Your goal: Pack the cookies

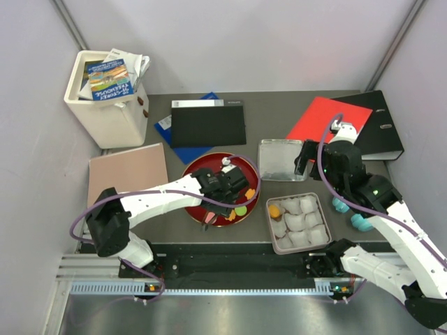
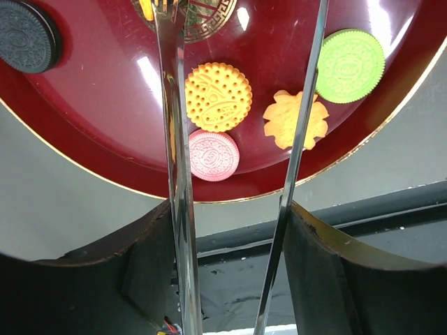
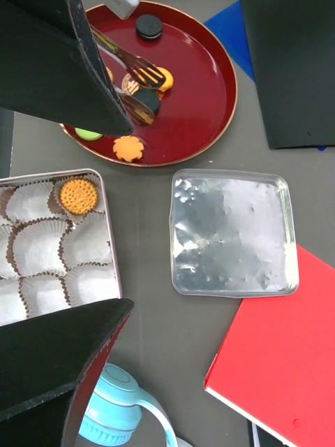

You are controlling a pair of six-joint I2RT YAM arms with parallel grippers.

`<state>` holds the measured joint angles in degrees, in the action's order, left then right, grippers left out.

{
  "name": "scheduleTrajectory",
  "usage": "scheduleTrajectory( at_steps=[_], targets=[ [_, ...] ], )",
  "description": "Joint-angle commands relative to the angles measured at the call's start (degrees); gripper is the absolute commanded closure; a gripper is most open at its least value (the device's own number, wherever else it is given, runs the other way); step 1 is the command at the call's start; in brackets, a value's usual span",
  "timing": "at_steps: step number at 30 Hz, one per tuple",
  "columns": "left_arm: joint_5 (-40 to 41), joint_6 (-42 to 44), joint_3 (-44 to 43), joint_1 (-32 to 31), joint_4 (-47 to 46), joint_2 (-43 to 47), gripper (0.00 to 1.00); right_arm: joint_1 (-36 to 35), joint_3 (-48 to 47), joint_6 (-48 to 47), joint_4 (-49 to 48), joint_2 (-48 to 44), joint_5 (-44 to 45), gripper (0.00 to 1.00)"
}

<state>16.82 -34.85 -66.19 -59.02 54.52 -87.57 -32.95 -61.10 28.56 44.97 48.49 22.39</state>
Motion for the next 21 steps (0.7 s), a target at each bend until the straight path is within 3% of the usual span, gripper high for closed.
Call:
scheduleTrajectory(
  at_steps=[1, 13, 21],
  targets=[
    [-0.38, -1.97, -0.87, -0.92, 0.32, 1.53, 0.37, -0.10, 0.45, -0.08, -1.99, -0.41, 0.02, 0.01],
    [0.06, -3.64, 0.10, -1.71, -0.29, 1.53, 0.38, -0.19, 1.34, 0.62, -1.64, -1.73, -0.77, 0.01],
    [-0.65, -3.64, 0.10, -1.71, -0.73, 1.17, 0.52, -0.18, 0.90, 0.62, -1.03, -2.61, -0.51, 0.01]
  ],
)
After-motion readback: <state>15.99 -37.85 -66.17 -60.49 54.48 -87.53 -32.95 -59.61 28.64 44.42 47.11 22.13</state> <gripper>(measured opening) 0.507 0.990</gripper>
